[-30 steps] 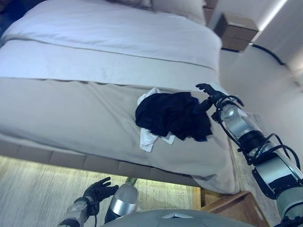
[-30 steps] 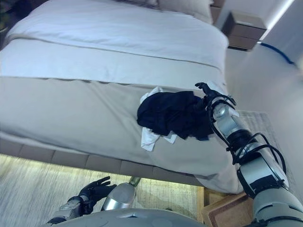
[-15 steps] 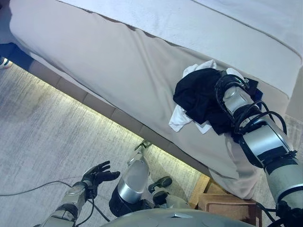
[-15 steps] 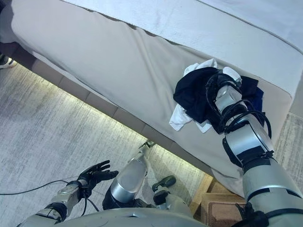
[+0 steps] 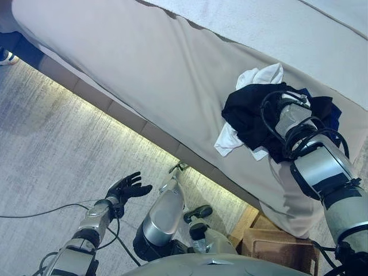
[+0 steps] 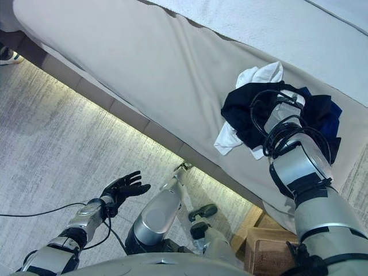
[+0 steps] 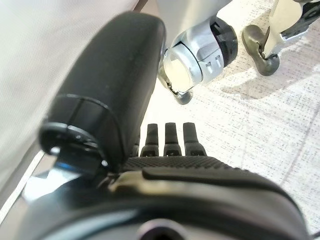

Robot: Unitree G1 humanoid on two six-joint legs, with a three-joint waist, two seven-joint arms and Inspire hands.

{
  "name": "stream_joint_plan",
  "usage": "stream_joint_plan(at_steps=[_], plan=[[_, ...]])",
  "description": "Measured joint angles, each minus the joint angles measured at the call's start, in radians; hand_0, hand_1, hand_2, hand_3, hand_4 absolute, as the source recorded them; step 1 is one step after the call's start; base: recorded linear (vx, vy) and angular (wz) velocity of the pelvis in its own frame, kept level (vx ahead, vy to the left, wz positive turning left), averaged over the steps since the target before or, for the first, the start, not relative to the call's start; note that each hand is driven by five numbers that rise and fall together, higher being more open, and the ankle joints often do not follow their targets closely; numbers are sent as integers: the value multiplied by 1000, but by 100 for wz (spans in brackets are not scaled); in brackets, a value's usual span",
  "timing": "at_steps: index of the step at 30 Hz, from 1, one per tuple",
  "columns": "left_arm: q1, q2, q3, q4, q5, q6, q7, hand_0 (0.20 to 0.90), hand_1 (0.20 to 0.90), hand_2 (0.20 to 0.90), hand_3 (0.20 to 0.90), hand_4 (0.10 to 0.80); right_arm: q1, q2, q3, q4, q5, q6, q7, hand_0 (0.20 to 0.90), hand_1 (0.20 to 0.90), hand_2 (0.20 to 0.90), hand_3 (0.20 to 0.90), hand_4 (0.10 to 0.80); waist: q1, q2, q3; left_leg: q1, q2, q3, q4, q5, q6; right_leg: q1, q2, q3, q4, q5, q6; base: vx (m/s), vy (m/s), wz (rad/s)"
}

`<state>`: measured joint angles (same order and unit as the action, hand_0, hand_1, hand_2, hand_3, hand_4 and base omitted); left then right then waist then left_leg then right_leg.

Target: Pick up the clothes from the bed and place them into the basket

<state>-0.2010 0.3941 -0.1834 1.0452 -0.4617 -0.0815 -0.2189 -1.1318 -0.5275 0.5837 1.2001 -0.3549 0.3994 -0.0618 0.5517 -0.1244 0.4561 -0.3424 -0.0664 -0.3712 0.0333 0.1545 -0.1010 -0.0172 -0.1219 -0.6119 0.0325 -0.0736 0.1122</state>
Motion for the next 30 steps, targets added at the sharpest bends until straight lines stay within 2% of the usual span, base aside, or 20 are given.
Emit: stream_joint_plan(at_steps=[2,4,6,10,14,19,20,27,30], plan=[[18,3,6,7,-12,-12,9,900,900,900,900,800,4,-9,-37,-216,76,-9,-148,300,300,300,200,100,-33,-20,10,4,16,17,3,2,3,-3,6,20,0,0,0,9,11,-22],[31,2,13,17,-12,-14,18,900,900,900,900,800,8,-18,-67,-398,101,-53,-273,300,300,300,200,100,-51,-33,21,15,19,37,10,5,6,2,8,42,1,1,0,31,15,-28],[48,-3,32,34,-11,-25,18,900,900,900,900,800,29,-26,-128,-576,109,-84,-355,300,300,300,200,100,-70,-39,25,43,26,53,9,1,5,23,7,61,2,1,0,56,30,-22],[96,-5,85,48,-9,-40,20,900,900,900,900,800,106,-65,-243,-867,109,-144,-468,300,300,300,200,100,-101,-41,25,120,31,95,10,-20,20,79,0,103,3,3,-3,8,44,-27],[138,-9,119,45,14,-47,23,900,900,900,900,800,173,-103,-325,-1056,108,-168,-545,300,300,300,200,100,-152,-47,20,145,32,143,24,-53,38,92,-5,149,2,3,-4,63,-32,-31],[155,-24,153,41,58,-46,30,900,900,900,900,800,241,-180,-384,-1154,113,-163,-586,300,300,300,200,100,-202,-47,0,163,44,190,34,-61,50,92,-7,201,-2,14,-19,41,-66,-28],[155,-26,153,41,71,-44,34,900,900,900,900,800,251,-187,-388,-1161,122,-161,-592,300,300,300,200,100,-215,-48,-11,166,46,198,33,-63,52,92,-7,209,-8,19,-15,22,-60,-22],[176,-56,158,42,121,1,58,900,900,900,900,800,379,-192,-435,-1200,217,-163,-601,300,300,300,200,100,-283,-44,-128,233,51,276,12,-66,55,132,-6,277,-66,48,-16,-6,-29,-31],[199,-61,157,47,122,18,60,900,900,900,900,800,422,-197,-447,-1197,258,-163,-601,300,300,300,200,100,-319,-31,-168,281,54,304,-12,-66,55,160,-8,304,-76,49,-17,-4,-9,-33]])
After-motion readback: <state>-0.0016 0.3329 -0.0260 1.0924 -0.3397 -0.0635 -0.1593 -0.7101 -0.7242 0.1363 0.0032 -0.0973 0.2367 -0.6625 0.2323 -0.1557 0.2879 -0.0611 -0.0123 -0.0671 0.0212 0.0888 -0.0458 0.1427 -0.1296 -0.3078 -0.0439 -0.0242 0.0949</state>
